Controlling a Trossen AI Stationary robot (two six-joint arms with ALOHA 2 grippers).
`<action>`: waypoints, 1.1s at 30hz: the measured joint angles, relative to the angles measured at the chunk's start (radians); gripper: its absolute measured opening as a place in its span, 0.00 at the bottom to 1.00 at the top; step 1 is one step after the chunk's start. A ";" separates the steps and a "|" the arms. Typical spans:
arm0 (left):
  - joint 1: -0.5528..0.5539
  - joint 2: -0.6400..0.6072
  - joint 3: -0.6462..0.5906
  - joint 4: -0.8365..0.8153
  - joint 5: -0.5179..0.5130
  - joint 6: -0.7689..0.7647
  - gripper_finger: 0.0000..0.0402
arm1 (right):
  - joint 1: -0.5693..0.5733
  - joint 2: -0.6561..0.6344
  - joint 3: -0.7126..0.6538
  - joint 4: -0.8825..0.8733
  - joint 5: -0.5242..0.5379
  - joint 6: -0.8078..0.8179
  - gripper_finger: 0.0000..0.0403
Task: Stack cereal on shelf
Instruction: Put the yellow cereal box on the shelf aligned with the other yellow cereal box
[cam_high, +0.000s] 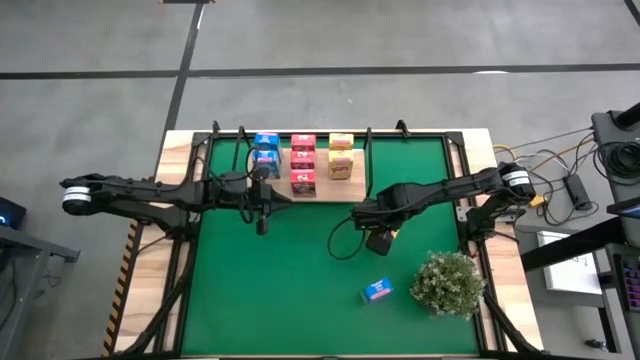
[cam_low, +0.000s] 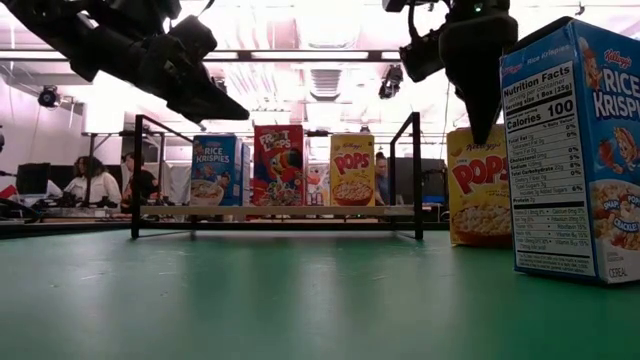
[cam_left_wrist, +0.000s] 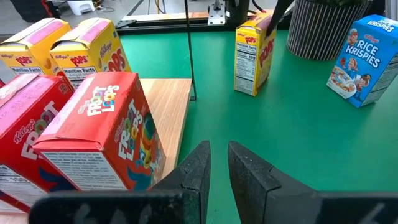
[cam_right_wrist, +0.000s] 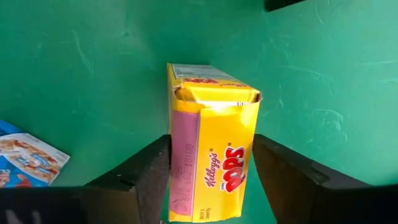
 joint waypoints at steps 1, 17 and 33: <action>0.000 0.000 0.000 0.000 0.000 0.000 0.10 | 0.000 0.000 0.002 0.000 -0.001 0.000 0.51; 0.000 0.000 0.000 -0.003 0.000 0.000 0.10 | 0.000 0.000 0.031 0.006 0.001 -0.004 0.37; 0.000 -0.019 0.013 -0.006 0.000 0.021 0.10 | -0.017 0.000 0.180 0.121 0.008 -0.129 0.33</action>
